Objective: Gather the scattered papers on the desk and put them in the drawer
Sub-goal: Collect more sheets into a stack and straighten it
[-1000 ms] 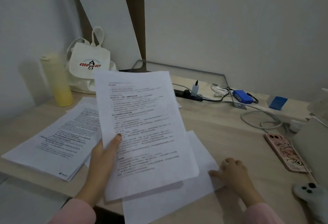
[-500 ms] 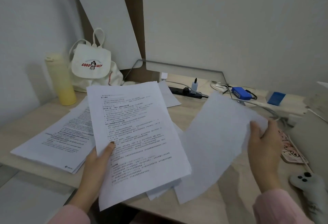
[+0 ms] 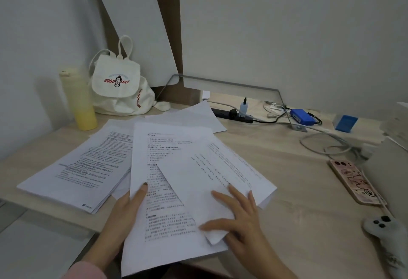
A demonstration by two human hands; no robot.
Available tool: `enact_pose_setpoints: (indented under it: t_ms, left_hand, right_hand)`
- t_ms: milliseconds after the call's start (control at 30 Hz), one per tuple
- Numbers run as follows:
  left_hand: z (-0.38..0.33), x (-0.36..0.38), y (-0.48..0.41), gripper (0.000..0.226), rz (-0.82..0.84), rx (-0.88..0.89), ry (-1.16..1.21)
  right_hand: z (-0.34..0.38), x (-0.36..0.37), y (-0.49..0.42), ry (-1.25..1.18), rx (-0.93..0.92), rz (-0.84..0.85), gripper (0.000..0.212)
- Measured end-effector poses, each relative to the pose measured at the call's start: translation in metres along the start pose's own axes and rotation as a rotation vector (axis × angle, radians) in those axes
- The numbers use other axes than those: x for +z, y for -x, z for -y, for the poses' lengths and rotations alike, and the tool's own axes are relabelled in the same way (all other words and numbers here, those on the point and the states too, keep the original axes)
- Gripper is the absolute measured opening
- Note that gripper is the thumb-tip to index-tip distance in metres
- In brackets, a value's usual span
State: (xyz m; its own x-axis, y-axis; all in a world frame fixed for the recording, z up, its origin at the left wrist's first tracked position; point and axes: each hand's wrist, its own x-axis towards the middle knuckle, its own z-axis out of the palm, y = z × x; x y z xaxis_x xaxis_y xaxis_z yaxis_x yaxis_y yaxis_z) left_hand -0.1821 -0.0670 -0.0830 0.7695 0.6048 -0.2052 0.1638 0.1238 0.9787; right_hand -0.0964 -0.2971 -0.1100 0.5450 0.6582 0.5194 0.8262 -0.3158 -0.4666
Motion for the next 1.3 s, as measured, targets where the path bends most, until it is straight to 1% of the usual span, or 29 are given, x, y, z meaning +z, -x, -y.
enact_pose_setpoints:
  t_ms: [67, 100, 167, 300, 367, 400, 467, 600, 633, 667, 700, 733, 767, 800, 833, 867, 900, 933, 967, 1033, 1067, 1133, 1167, 1233, 1300]
  left_hand:
    - [0.001, -0.003, -0.001, 0.018, 0.003, 0.005, 0.000]
    - [0.002, -0.004, -0.002, 0.018, 0.006, 0.004, -0.003]
    - [0.004, -0.004, -0.001, 0.019, 0.000, -0.003, 0.003]
    - [0.002, 0.000, 0.000, 0.022, -0.033, -0.007, 0.026]
    - [0.000, 0.001, 0.000, 0.022, -0.028, 0.021, 0.032]
    - [-0.002, 0.001, 0.001, 0.021, -0.018, 0.042, 0.033]
    - [-0.005, 0.000, 0.002, 0.018, 0.018, 0.068, 0.018]
    - [0.002, 0.001, 0.000, 0.015, 0.029, 0.033, -0.089]
    - [0.005, 0.000, -0.001, 0.014, 0.014, 0.035, -0.090]
    - [0.004, 0.000, 0.000, 0.014, -0.004, 0.039, -0.085]
    - [0.004, 0.000, 0.000, 0.014, -0.025, 0.052, -0.070]
    - [0.001, 0.000, 0.001, 0.012, -0.045, 0.067, -0.049]
    - [-0.002, 0.000, 0.001, 0.010, -0.062, 0.082, -0.018]
    - [-0.005, 0.000, 0.001, 0.009, -0.072, 0.091, 0.014]
    - [-0.006, 0.000, 0.001, 0.008, -0.074, 0.102, 0.038]
    - [-0.009, 0.001, 0.001, 0.007, -0.070, 0.112, 0.047]
    - [-0.010, 0.003, 0.001, 0.007, -0.061, 0.124, 0.047]
    - [-0.011, 0.004, 0.002, 0.008, -0.052, 0.131, 0.040]
    - [-0.011, 0.006, 0.002, 0.011, -0.041, 0.137, 0.032]
    - [-0.013, 0.005, 0.002, 0.017, -0.031, 0.155, 0.027]
    - [-0.016, 0.002, 0.002, 0.016, -0.039, 0.161, 0.033]
    - [-0.023, -0.010, 0.002, 0.012, -0.068, 0.159, 0.060]
    - [-0.027, -0.019, 0.002, 0.012, -0.084, 0.158, 0.073]
    - [-0.038, -0.039, 0.003, 0.014, -0.105, 0.156, 0.085]
    - [-0.049, -0.055, 0.003, 0.013, -0.082, 0.151, 0.096]
  right_hand:
    - [-0.003, 0.003, 0.008, 0.009, 0.014, 0.010, 0.048]
    - [-0.004, 0.004, 0.011, 0.019, -0.002, 0.023, 0.043]
    - [-0.004, 0.005, 0.015, 0.032, -0.077, 0.036, 0.025]
    - [0.007, 0.002, 0.012, -0.052, -0.177, 0.031, 0.030]
    - [0.012, 0.001, 0.011, -0.084, -0.210, 0.048, 0.023]
    - [0.013, 0.002, 0.011, -0.096, -0.215, 0.063, 0.022]
    - [0.012, 0.004, 0.012, -0.101, -0.192, 0.096, 0.029]
    - [0.005, 0.010, 0.019, -0.027, -0.148, 0.109, 0.041]
    - [0.003, 0.009, 0.020, -0.029, -0.104, 0.096, 0.044]
    - [0.004, 0.005, 0.020, -0.071, -0.012, 0.058, 0.047]
    - [0.001, 0.002, 0.021, -0.144, 0.131, -0.032, 0.050]
    - [-0.004, -0.003, 0.023, -0.251, 0.338, -0.159, 0.058]
    - [-0.005, -0.011, 0.020, -0.404, 0.584, -0.239, 0.067]
    - [-0.007, -0.017, 0.016, -0.613, 0.820, -0.240, 0.075]
    - [-0.011, -0.021, 0.014, -0.863, 0.954, -0.181, 0.081]
    - [-0.013, -0.025, 0.010, -1.077, 0.990, -0.117, 0.073]
    - [-0.011, -0.028, 0.003, -1.186, 0.980, -0.083, 0.056]
    - [-0.011, -0.029, -0.004, -1.253, 0.962, -0.104, 0.042]
    - [-0.012, -0.029, -0.012, -1.275, 0.971, -0.170, 0.035]
    - [-0.021, -0.029, -0.023, -1.268, 1.028, -0.326, 0.030]
    - [-0.027, -0.031, -0.026, -1.215, 1.041, -0.404, 0.027]
    - [-0.039, -0.045, -0.028, -0.974, 1.064, -0.556, 0.025]
    - [-0.044, -0.055, -0.028, -0.848, 1.050, -0.606, 0.023]
    - [-0.050, -0.077, -0.028, -0.683, 0.996, -0.638, 0.023]
    - [-0.050, -0.095, -0.033, -0.580, 0.951, -0.572, 0.027]
